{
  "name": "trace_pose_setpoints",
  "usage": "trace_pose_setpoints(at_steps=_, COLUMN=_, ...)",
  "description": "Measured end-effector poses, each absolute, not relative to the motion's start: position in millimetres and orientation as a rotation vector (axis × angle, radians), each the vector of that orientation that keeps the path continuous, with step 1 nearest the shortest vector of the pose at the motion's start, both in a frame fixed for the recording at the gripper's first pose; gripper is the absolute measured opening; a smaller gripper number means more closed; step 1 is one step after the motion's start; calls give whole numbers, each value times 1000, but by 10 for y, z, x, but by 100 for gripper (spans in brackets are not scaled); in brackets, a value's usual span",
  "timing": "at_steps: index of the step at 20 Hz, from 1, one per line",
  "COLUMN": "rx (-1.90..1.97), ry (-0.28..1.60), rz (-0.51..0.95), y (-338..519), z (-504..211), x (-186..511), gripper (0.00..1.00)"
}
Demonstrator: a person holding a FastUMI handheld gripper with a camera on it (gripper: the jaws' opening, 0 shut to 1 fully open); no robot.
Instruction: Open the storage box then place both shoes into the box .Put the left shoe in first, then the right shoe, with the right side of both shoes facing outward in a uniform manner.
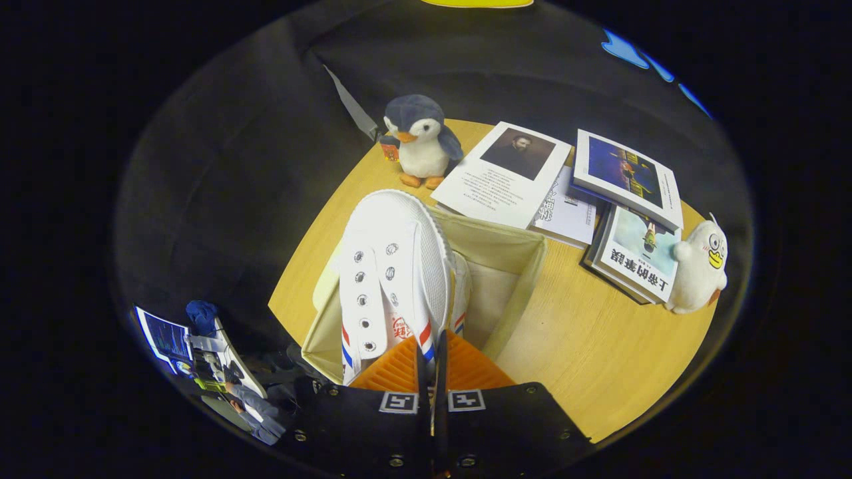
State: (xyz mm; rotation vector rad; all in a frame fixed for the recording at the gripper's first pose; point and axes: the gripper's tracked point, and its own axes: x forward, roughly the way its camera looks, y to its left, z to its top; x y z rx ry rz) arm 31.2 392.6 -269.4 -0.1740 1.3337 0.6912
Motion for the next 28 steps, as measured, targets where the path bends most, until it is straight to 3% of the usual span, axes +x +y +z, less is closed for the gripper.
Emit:
trace_pose_setpoints(at_steps=4, rx=-190, ry=1337, rz=701, y=4055, z=-2802, x=317, gripper=2)
trace_pose_setpoints(at_steps=7, rx=-158, ry=1296, rz=740, y=4177, z=-2791, x=332, gripper=33)
trace_pose_setpoints(at_steps=9, rx=-189, ry=1244, rz=726, y=4134, z=-2705, x=459, gripper=72)
trace_pose_setpoints(at_steps=10, rx=-190, ry=1225, rz=722, y=4128, z=-2629, x=481, gripper=79)
trace_pose_setpoints(at_steps=16, rx=-94, ry=1123, rz=701, y=3878, z=-2251, x=599, gripper=81)
trace_pose_setpoints(at_steps=24, rx=18, ry=706, rz=531, y=2743, z=-1260, x=884, gripper=81)
trace_pose_setpoints(at_steps=27, rx=12, ry=501, rz=461, y=2266, z=-923, x=861, gripper=98)
trace_pose_setpoints(at_steps=28, rx=13, ry=432, rz=427, y=2112, z=-788, x=850, gripper=98)
